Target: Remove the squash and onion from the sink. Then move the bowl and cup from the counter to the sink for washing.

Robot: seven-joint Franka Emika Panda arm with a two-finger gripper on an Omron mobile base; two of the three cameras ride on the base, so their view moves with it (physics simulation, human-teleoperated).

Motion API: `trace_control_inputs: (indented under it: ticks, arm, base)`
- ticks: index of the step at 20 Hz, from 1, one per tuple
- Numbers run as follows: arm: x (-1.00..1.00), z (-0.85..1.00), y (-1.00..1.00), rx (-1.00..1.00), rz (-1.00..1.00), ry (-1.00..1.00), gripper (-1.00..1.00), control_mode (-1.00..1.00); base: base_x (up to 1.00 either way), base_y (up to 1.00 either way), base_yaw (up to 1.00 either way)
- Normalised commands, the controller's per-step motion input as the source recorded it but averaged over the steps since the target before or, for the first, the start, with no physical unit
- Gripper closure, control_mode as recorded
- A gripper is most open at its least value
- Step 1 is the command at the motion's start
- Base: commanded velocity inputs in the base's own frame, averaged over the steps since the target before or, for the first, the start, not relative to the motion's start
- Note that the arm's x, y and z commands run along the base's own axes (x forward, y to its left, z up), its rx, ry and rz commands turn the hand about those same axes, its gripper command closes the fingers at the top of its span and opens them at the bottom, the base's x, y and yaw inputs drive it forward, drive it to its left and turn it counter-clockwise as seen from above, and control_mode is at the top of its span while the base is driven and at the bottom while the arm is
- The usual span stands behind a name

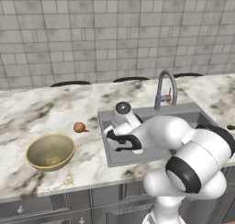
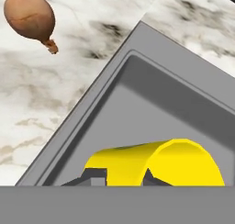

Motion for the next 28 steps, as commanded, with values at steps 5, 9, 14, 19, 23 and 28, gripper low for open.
trace_control_inputs:
  ticks: [5,9,14,19,23,28]
  arm:
    - [0.10,-0.04,-0.04,0.00,0.07,0.00,1.00,-1.00]
    - [0.02,-0.01,-0.14,0.00,0.14,0.00,1.00,-1.00]
    - [0.01,-0.02,-0.19,-0.01,0.16,-0.01,1.00,-1.00]
    - [0.07,-0.13,-0.08,-0.04,0.17,0.00,1.00,-1.00]
    - [0.13,-0.23,0.00,-0.06,0.18,0.00,1.00,-1.00]
    - [0.13,-0.20,0.00,-0.07,0.17,0.00,1.00,-1.00]
  base:
    - [0.00,0.00,0.00]
    - [0.00,0.00,0.00]
    - [0.00,0.00,0.00]
    - [0.00,0.00,0.00]
    - [0.00,0.00,0.00]
    - [0.00,0.00,0.00]
